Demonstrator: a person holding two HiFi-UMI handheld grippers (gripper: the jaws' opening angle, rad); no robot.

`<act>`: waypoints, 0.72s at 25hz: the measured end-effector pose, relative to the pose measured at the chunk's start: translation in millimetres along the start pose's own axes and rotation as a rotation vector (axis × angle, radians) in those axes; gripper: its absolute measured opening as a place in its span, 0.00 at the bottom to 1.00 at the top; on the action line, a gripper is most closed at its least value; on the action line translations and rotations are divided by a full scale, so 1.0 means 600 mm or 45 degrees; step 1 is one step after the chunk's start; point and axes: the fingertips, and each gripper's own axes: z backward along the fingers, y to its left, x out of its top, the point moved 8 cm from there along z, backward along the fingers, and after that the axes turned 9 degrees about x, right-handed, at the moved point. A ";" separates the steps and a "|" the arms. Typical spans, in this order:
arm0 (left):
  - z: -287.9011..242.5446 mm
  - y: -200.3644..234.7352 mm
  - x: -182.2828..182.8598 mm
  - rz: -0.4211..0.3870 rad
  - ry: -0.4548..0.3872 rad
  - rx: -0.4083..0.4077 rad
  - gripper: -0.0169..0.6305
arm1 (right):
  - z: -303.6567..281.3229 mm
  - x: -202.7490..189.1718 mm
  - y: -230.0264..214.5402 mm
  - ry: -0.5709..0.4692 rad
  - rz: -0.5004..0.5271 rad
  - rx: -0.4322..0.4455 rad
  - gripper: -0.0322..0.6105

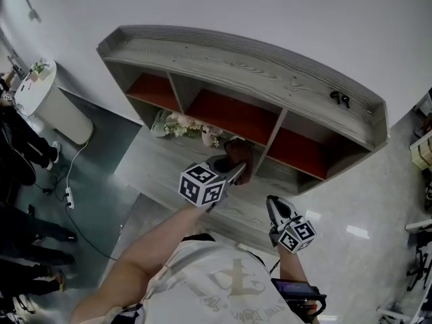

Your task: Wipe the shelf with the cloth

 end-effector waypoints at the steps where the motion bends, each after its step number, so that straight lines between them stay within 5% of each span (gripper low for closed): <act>1: -0.003 0.004 0.010 -0.017 0.001 -0.005 0.16 | -0.006 0.002 0.002 0.003 0.003 0.000 0.06; 9: -0.055 0.020 0.094 -0.208 0.028 -0.005 0.16 | -0.033 0.007 0.016 0.000 0.019 -0.038 0.06; 18: -0.127 0.052 0.151 -0.290 0.132 0.028 0.16 | -0.036 0.013 0.026 -0.025 0.028 -0.088 0.06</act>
